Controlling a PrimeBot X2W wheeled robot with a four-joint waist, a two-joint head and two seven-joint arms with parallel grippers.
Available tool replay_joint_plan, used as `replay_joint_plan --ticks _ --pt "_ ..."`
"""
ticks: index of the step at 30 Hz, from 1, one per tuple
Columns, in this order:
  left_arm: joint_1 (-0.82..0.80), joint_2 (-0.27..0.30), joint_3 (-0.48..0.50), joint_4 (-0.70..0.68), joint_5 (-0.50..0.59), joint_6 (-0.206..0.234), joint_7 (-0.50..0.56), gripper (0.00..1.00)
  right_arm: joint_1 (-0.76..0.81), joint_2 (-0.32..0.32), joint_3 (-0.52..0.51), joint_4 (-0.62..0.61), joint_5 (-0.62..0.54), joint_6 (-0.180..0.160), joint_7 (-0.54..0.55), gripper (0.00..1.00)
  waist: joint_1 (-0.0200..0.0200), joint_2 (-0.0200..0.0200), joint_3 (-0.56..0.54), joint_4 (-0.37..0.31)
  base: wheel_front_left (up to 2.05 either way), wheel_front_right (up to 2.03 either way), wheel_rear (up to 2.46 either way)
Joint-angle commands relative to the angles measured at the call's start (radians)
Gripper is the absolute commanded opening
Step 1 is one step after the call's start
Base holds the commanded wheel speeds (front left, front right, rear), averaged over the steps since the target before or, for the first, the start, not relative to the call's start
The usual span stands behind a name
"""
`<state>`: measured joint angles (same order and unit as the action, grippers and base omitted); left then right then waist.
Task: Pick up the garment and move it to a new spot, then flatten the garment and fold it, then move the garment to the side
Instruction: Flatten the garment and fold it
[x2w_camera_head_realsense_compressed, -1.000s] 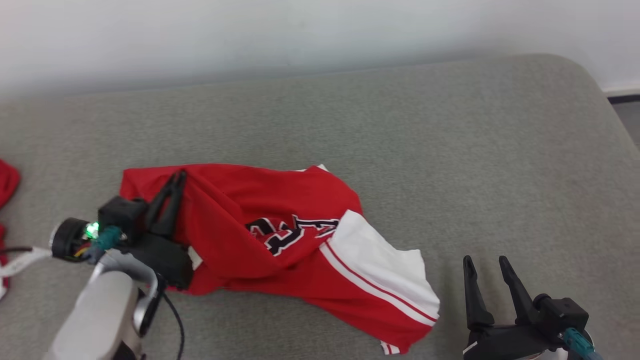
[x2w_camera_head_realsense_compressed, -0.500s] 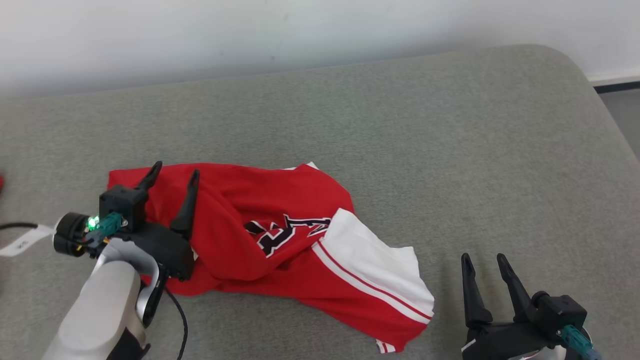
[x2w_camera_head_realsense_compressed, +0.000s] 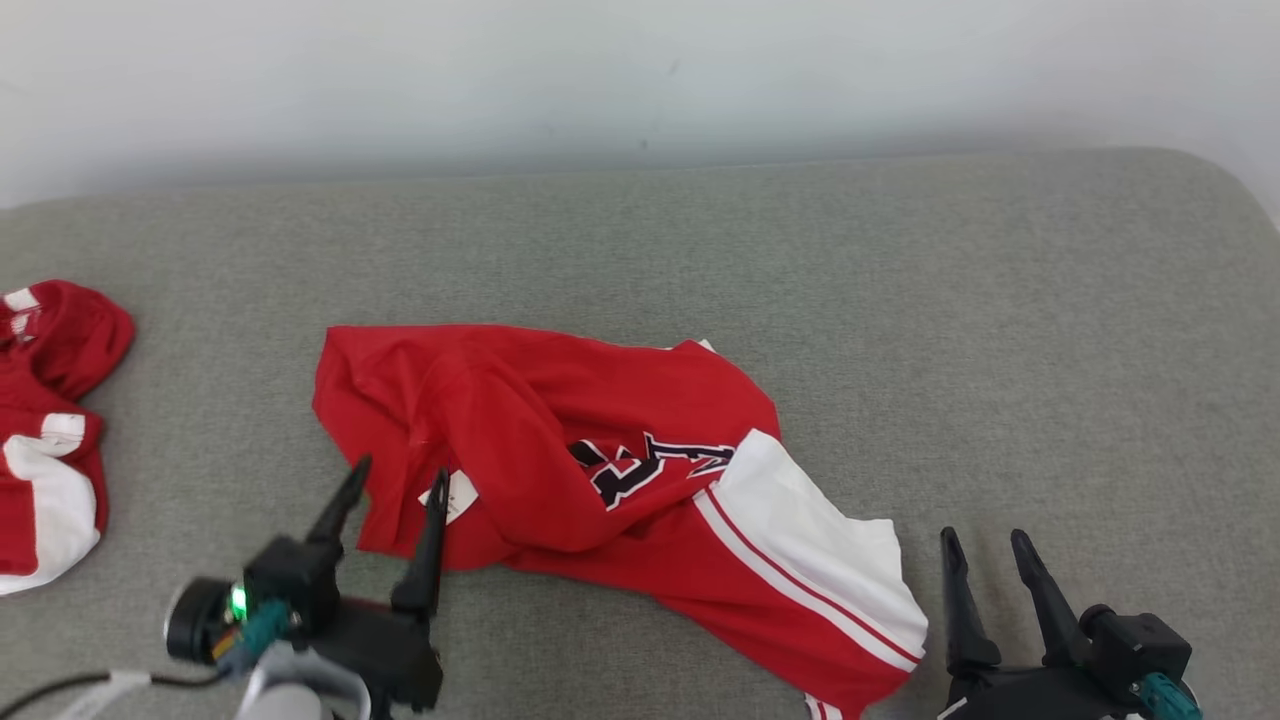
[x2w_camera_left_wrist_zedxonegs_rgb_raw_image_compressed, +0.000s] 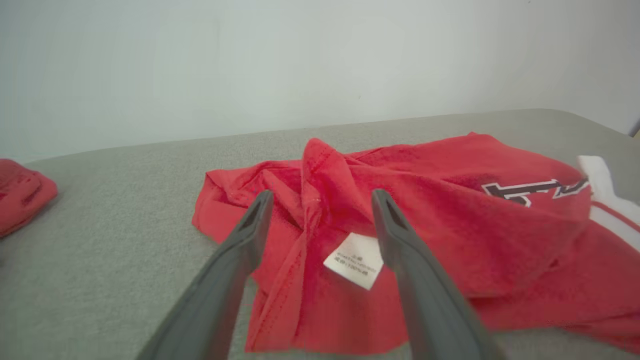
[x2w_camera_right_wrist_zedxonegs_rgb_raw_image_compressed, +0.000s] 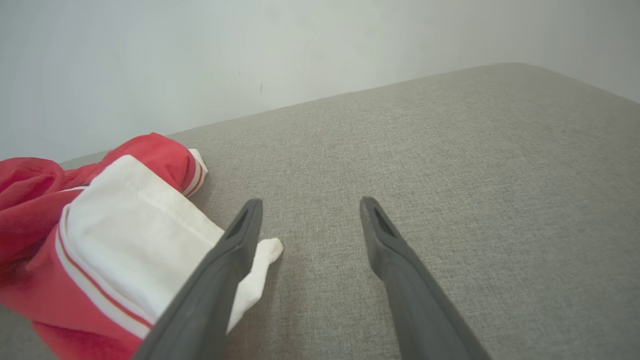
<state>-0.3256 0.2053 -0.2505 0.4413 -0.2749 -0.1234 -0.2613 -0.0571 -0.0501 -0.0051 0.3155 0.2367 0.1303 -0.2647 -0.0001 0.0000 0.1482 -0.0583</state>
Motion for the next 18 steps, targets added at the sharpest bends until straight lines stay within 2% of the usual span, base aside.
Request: replay_joint_plan --ticks 1,8,18 --pt "0.036 -0.008 0.011 -0.013 0.017 0.000 -0.003 1.00 0.013 0.000 -0.002 -0.002 0.000 0.001 -0.002 1.00 0.0001 0.0000 -0.004 0.012 0.00 0.00 0.00" --pt "0.103 -0.031 0.050 -0.044 0.041 -0.004 -0.003 1.00 0.018 0.000 0.000 -0.005 -0.008 0.001 -0.002 1.00 0.0001 0.0000 -0.001 0.028 0.00 0.00 0.00" --pt "0.018 -0.019 0.046 0.001 0.057 -0.006 -0.003 1.00 -0.023 0.000 0.048 0.031 0.008 0.001 -0.002 1.00 0.0001 0.0000 0.015 0.016 0.00 0.00 0.00"
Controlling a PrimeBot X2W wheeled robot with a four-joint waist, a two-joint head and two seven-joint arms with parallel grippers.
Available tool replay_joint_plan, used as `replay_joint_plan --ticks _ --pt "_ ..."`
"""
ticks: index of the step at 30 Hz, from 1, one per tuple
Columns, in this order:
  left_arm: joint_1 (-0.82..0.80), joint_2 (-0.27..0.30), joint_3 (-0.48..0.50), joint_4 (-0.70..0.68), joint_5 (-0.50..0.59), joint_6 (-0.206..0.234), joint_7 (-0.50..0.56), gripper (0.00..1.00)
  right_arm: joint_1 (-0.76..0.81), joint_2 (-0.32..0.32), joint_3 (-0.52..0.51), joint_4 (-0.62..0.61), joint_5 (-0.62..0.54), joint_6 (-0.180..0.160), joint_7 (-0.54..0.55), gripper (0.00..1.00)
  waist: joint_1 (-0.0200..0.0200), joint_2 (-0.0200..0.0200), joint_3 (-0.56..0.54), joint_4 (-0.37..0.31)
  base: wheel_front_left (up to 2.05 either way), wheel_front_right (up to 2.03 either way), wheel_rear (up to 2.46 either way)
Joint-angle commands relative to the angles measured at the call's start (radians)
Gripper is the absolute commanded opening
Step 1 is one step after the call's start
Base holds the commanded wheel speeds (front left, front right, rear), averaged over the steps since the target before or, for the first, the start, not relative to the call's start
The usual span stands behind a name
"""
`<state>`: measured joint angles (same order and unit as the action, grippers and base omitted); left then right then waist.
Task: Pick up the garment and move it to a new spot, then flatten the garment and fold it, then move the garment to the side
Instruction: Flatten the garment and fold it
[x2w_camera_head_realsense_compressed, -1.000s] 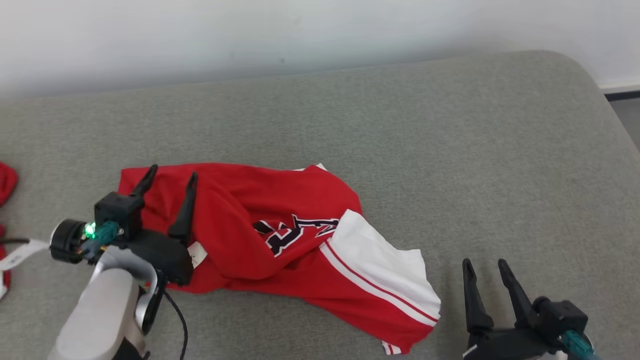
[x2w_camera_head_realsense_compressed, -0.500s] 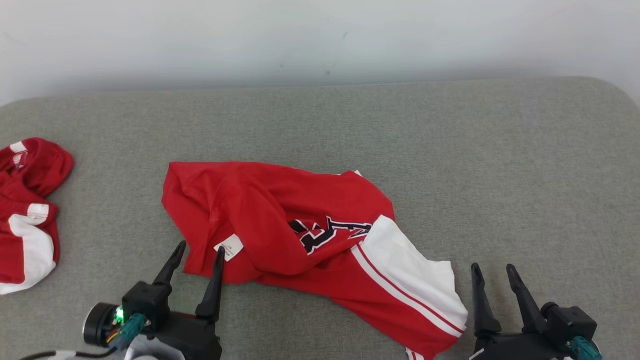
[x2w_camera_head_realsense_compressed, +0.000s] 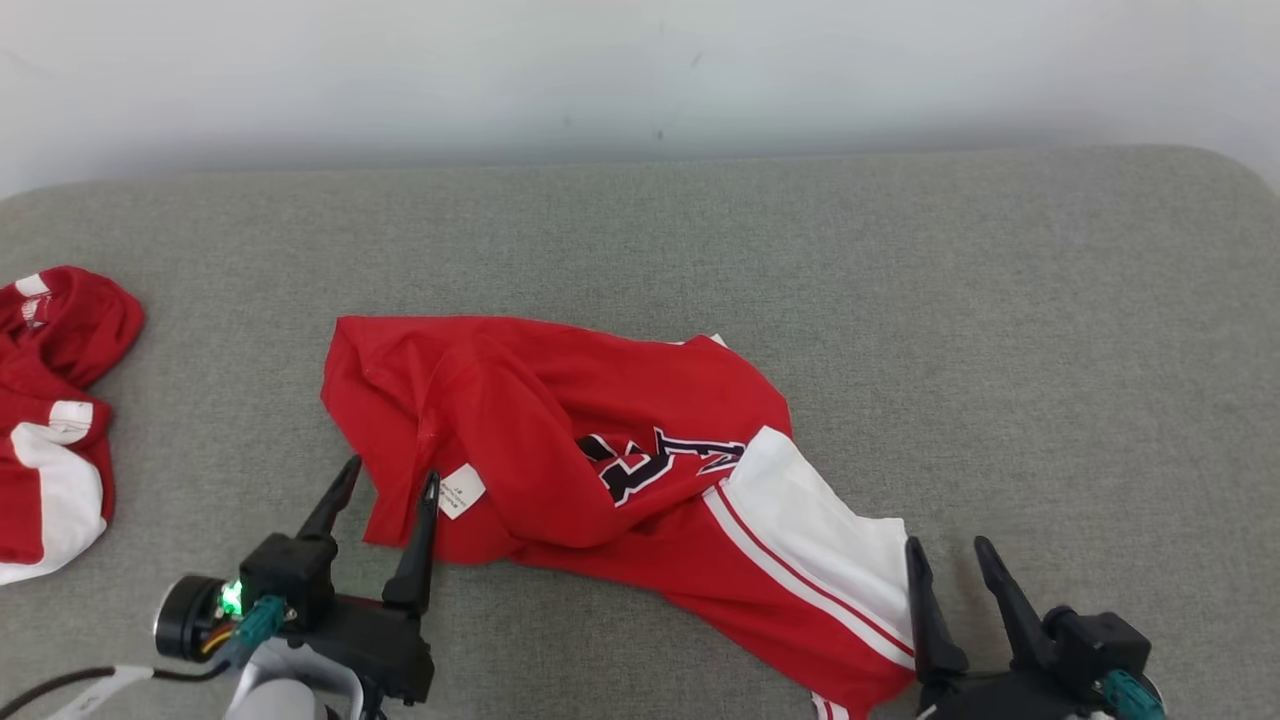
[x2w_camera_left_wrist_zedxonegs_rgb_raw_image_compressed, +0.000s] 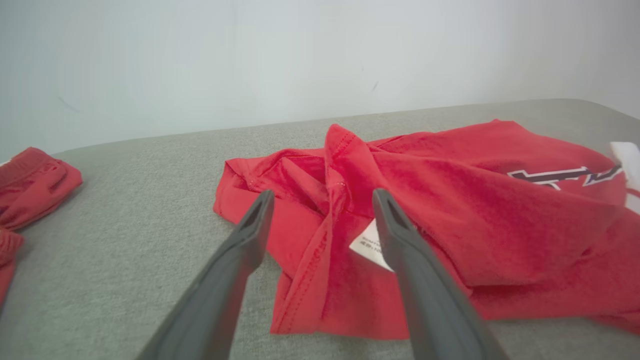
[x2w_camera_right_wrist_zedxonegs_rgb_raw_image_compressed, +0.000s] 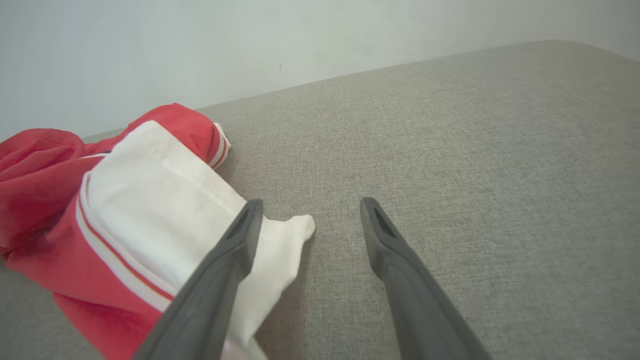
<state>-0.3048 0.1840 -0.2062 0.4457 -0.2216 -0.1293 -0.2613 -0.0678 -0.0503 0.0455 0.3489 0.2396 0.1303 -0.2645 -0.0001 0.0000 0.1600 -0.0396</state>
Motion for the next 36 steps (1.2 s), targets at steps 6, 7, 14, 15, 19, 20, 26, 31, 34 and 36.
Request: replay_joint_plan --ticks 6,7,14,15,19,20,26,31,34,36 --pt "-0.086 0.032 -0.051 0.075 -0.021 -0.001 -0.003 1.00 -0.076 0.000 0.037 0.069 0.013 0.001 -0.002 1.00 0.0001 0.0000 0.033 -0.025 0.00 0.00 0.00" --pt "-0.102 0.036 -0.061 0.087 -0.030 0.000 -0.003 1.00 -0.089 0.000 0.045 0.084 0.013 0.001 -0.002 1.00 0.0001 0.0000 0.037 -0.028 0.00 0.00 0.00" --pt "-0.175 0.051 -0.124 0.185 -0.067 0.000 -0.003 1.00 -0.159 0.000 0.088 0.204 0.011 0.001 -0.002 1.00 0.0001 0.0000 0.052 -0.029 0.00 0.00 0.00" --pt "-0.183 0.052 -0.129 0.196 -0.071 0.000 -0.003 1.00 -0.170 0.000 0.097 0.225 0.017 0.001 -0.002 1.00 0.0001 0.0000 0.052 -0.028 0.00 0.00 0.00" --pt "-0.210 0.043 -0.155 0.290 -0.115 0.000 -0.003 0.11 -0.197 0.000 0.129 0.300 0.025 0.001 -0.001 0.44 0.0001 0.0000 0.048 -0.025 0.00 0.00 0.00" --pt "-0.226 0.045 -0.170 0.297 -0.119 0.000 -0.003 0.00 -0.207 0.001 0.142 0.313 0.035 0.001 -0.001 0.00 0.0001 0.0000 0.047 -0.027 0.00 0.00 0.00" --pt "-0.209 0.066 -0.182 0.225 -0.153 0.000 -0.003 0.00 -0.220 -0.001 0.132 0.284 0.041 0.001 -0.002 0.00 0.0001 0.0000 0.035 -0.028 0.00 0.00 0.00" --pt "-0.118 0.058 -0.116 0.090 -0.146 0.000 -0.003 0.00 -0.167 -0.001 0.063 0.178 0.030 0.001 -0.002 0.00 0.0001 0.0000 0.011 -0.019 0.00 0.00 0.00" --pt "-0.025 0.061 -0.101 -0.007 -0.150 0.000 -0.003 0.00 -0.135 0.000 0.015 0.097 0.027 0.001 -0.002 0.00 0.0001 0.0000 0.002 -0.013 0.00 0.00 0.00" --pt "0.033 0.072 -0.096 -0.068 -0.147 0.000 -0.003 0.00 -0.116 0.000 -0.014 0.045 0.019 0.001 -0.002 0.00 0.0001 0.0000 -0.001 -0.009 0.00 0.00 0.00"
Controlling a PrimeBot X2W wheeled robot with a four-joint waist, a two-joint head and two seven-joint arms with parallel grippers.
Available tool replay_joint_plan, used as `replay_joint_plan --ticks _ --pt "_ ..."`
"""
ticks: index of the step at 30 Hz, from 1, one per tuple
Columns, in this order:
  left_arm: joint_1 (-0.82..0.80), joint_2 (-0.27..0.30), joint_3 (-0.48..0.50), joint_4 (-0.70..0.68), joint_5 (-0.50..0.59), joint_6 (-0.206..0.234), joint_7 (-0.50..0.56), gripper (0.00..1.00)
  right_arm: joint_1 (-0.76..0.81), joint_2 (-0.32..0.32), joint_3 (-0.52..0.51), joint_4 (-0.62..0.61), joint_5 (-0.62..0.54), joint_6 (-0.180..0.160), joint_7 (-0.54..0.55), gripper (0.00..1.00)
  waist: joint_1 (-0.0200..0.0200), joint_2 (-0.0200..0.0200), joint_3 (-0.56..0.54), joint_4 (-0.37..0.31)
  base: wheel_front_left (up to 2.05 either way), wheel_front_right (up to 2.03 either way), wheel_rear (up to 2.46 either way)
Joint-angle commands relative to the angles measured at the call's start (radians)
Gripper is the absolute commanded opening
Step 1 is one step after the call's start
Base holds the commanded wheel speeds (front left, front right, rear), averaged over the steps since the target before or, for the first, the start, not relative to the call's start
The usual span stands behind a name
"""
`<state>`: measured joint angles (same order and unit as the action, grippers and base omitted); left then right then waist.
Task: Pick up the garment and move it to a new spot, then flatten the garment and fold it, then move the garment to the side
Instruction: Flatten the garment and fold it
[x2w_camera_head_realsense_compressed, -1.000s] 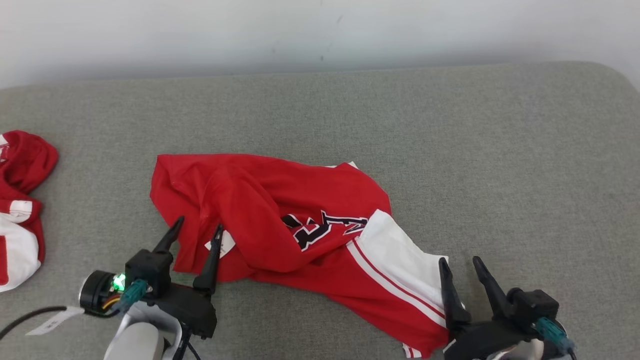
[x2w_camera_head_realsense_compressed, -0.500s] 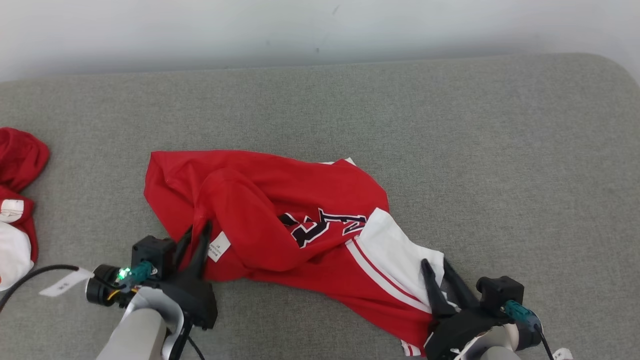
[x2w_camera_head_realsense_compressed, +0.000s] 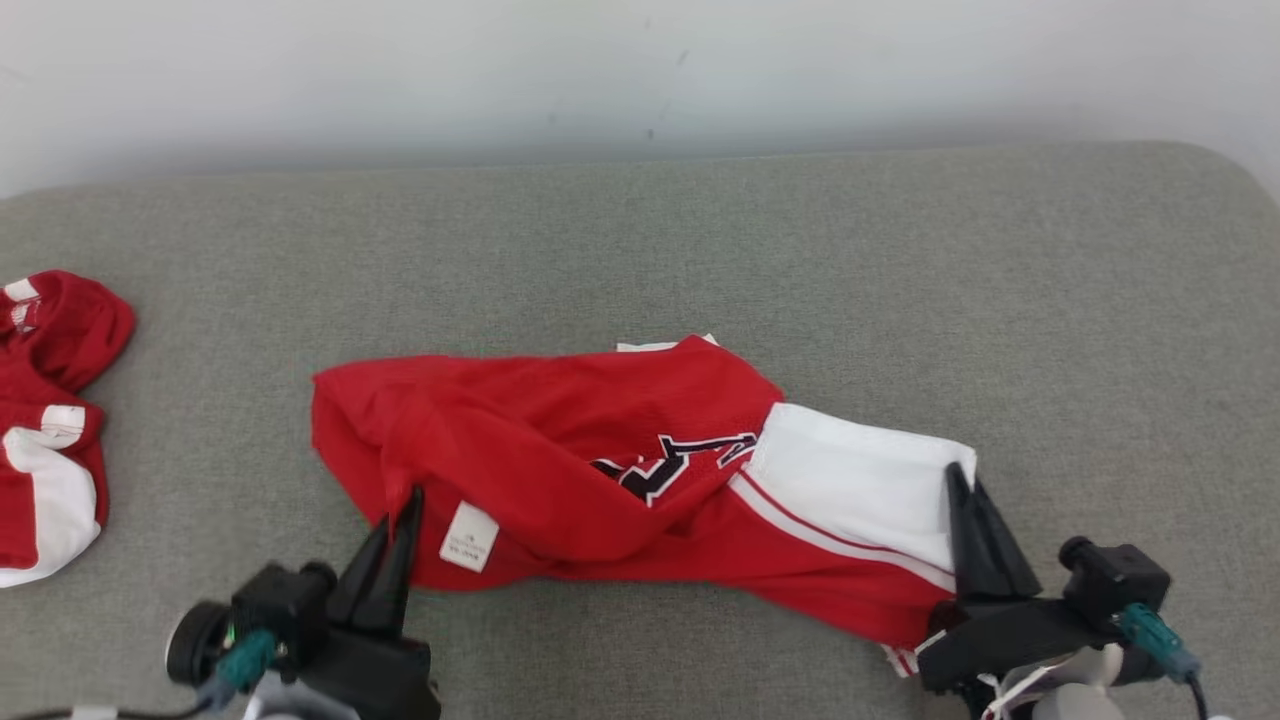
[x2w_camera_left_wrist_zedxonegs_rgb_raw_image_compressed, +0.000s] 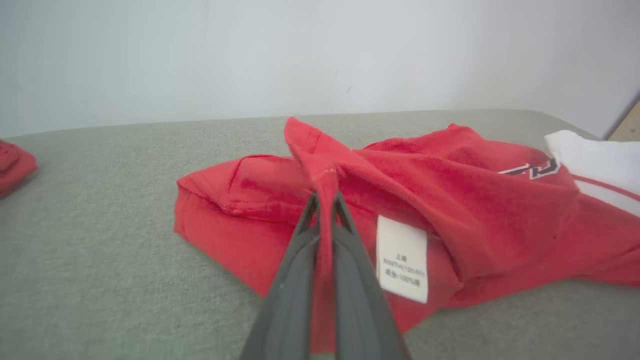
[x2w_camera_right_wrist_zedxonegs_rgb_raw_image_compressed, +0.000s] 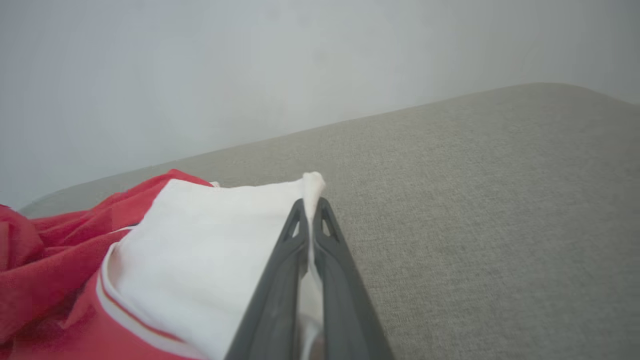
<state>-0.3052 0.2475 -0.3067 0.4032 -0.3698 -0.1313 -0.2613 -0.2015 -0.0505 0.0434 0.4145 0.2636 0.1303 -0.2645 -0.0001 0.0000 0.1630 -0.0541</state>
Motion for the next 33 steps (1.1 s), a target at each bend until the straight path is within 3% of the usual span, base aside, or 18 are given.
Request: replay_joint_plan --ticks 1,9,17,21,22,23,24,33 --pt "0.063 0.008 0.003 -0.052 0.006 0.002 -0.003 0.00 0.027 0.000 -0.025 -0.044 -0.008 0.001 -0.002 0.00 0.0001 0.0000 -0.006 0.008 0.00 0.00 0.00" --pt "0.220 -0.027 0.048 -0.165 -0.051 0.002 -0.003 0.00 0.088 -0.017 -0.086 -0.078 -0.022 0.001 -0.002 0.00 0.0001 0.0000 -0.023 0.035 0.00 0.00 0.00" --pt "0.258 -0.017 -0.024 -0.106 -0.155 0.002 -0.003 0.00 0.116 -0.019 -0.118 0.007 -0.031 0.001 -0.002 0.00 0.0001 0.0000 -0.047 0.058 0.00 0.00 0.00" --pt "0.267 0.000 -0.058 -0.079 -0.139 0.002 -0.003 0.00 0.110 -0.018 -0.094 0.017 -0.031 0.001 -0.002 0.00 0.0001 0.0000 -0.049 0.062 0.00 0.00 0.00" --pt "0.267 0.002 -0.065 -0.071 -0.132 0.002 -0.003 0.00 0.109 -0.018 -0.093 0.020 -0.029 0.001 -0.002 0.07 0.0001 0.0000 -0.051 0.064 0.00 0.00 0.00" --pt "0.266 0.000 -0.067 -0.067 -0.132 0.002 -0.003 0.00 0.110 -0.017 -0.093 0.021 -0.029 0.001 -0.002 0.32 0.0001 0.0000 -0.052 0.066 0.00 0.00 0.00" --pt "0.265 -0.006 -0.069 -0.058 -0.126 0.002 -0.003 1.00 0.114 -0.016 -0.093 0.022 -0.028 0.001 -0.002 1.00 0.0001 0.0000 -0.054 0.072 0.00 0.00 0.00" --pt "0.245 -0.007 -0.057 -0.075 -0.099 0.002 -0.003 1.00 0.104 -0.018 -0.086 0.034 -0.019 0.001 -0.002 1.00 0.0001 0.0000 -0.050 0.080 0.00 0.00 0.00"
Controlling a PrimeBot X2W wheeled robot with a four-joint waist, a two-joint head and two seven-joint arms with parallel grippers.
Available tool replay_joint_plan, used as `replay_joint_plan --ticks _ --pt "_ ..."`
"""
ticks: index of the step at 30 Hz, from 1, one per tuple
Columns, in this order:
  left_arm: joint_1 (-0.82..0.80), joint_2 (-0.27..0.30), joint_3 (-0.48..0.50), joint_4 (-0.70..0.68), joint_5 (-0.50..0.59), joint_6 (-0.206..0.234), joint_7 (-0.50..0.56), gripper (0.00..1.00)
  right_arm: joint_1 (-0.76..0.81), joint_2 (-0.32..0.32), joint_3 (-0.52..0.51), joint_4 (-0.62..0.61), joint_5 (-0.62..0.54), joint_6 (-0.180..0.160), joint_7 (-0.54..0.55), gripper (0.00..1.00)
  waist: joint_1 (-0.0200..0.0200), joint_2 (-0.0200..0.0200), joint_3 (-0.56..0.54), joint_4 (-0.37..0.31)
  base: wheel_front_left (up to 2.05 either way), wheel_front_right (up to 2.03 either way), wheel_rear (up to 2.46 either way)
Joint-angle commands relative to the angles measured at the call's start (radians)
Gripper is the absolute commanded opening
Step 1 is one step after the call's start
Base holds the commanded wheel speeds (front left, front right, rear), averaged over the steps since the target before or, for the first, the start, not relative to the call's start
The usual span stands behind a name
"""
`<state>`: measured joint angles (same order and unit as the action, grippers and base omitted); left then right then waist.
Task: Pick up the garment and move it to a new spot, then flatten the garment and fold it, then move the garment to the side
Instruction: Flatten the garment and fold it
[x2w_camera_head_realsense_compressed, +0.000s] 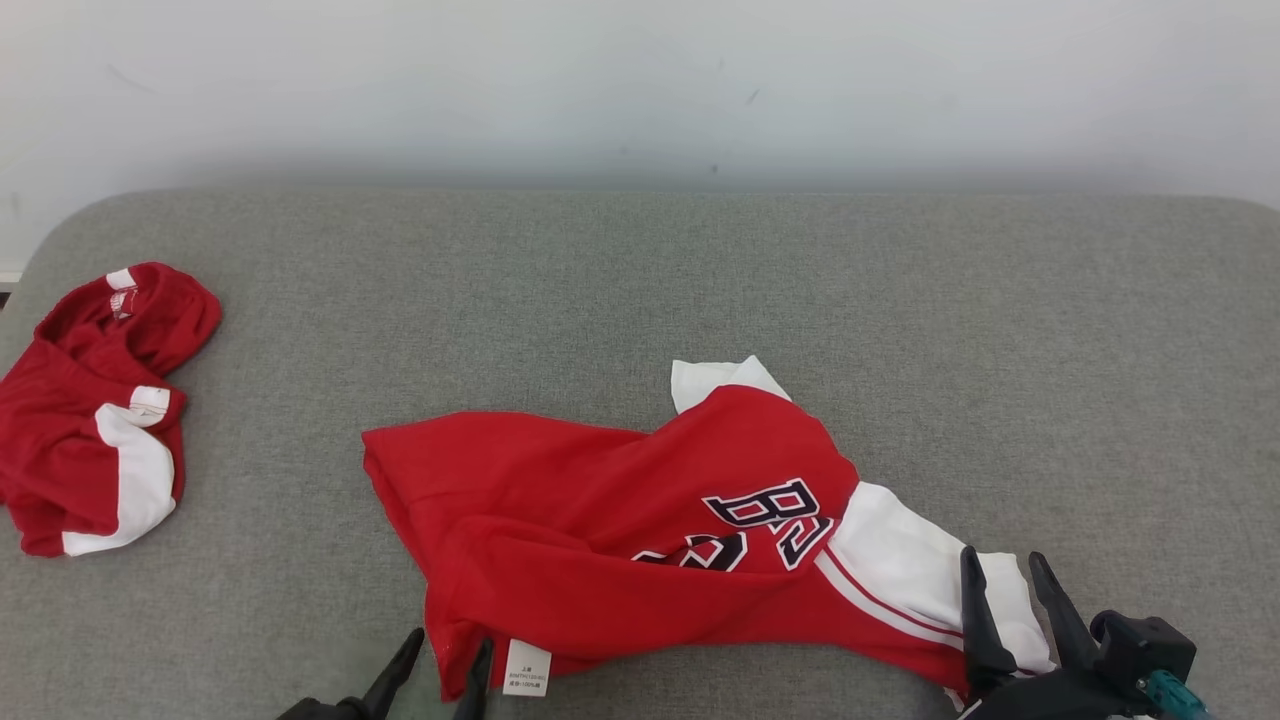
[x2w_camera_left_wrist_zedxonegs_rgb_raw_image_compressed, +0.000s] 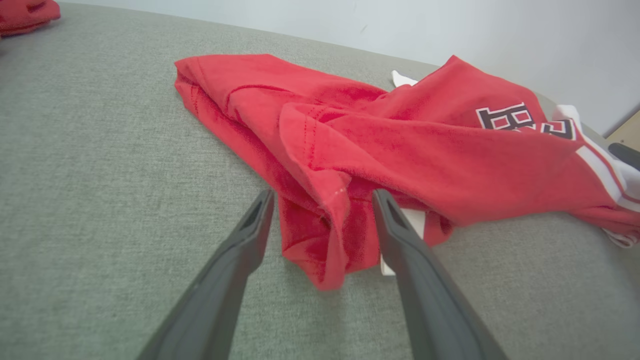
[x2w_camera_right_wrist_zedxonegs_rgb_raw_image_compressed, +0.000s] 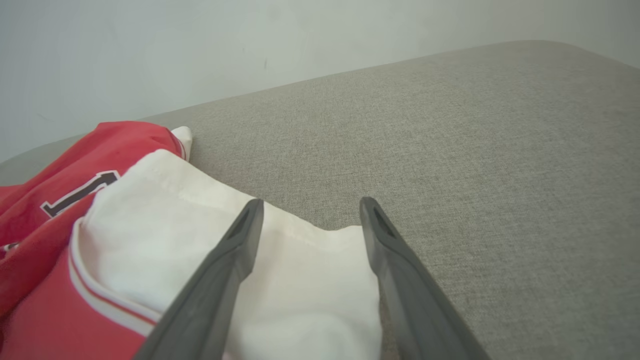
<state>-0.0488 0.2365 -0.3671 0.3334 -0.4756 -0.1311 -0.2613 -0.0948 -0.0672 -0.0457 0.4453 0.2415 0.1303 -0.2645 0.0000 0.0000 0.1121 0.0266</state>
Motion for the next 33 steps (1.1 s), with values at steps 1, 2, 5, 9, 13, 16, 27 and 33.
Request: replay_joint_plan --ticks 1,2,5,9,13,16,27,33 --pt "-0.015 0.005 0.007 -0.008 0.008 0.002 -0.003 1.00 -0.006 -0.003 0.004 0.005 0.004 0.001 -0.002 1.00 0.0000 0.0000 0.002 -0.002 0.00 0.00 0.00" --pt "-0.017 0.003 0.013 -0.012 0.004 0.002 -0.003 1.00 -0.009 -0.004 0.003 0.010 0.005 0.001 -0.002 1.00 0.0000 0.0000 0.003 -0.003 0.00 0.00 0.00" --pt "-0.010 0.004 0.021 -0.022 0.010 0.002 -0.003 1.00 -0.020 -0.004 -0.010 0.027 0.009 0.001 -0.002 1.00 0.0000 0.0000 0.003 -0.007 0.00 0.00 0.00" --pt "0.004 0.004 0.032 -0.047 0.012 0.002 -0.003 1.00 -0.032 -0.001 -0.020 0.050 0.006 0.001 -0.002 1.00 0.0000 0.0000 0.010 -0.011 0.00 0.00 0.00" --pt "0.007 0.004 0.039 -0.048 0.003 0.002 -0.003 1.00 -0.061 0.000 -0.030 0.115 -0.006 0.001 -0.002 1.00 0.0000 0.0000 0.014 -0.013 0.00 0.00 0.00" --pt "-0.004 0.000 0.029 -0.031 -0.012 0.002 -0.003 0.67 -0.108 0.003 -0.023 0.202 -0.019 0.001 -0.003 1.00 0.0000 0.0000 0.015 -0.014 0.00 0.00 0.00" --pt "-0.035 0.010 0.030 -0.020 -0.084 0.002 -0.003 0.00 -0.178 -0.010 -0.051 0.184 -0.028 0.001 -0.002 0.00 0.0000 0.0000 0.010 -0.012 0.00 0.00 0.00" --pt "-0.029 0.054 0.046 -0.096 -0.177 0.002 -0.003 0.00 -0.157 -0.040 -0.095 0.079 0.025 0.001 -0.002 0.00 0.0000 0.0000 -0.007 -0.005 0.00 0.00 0.00"
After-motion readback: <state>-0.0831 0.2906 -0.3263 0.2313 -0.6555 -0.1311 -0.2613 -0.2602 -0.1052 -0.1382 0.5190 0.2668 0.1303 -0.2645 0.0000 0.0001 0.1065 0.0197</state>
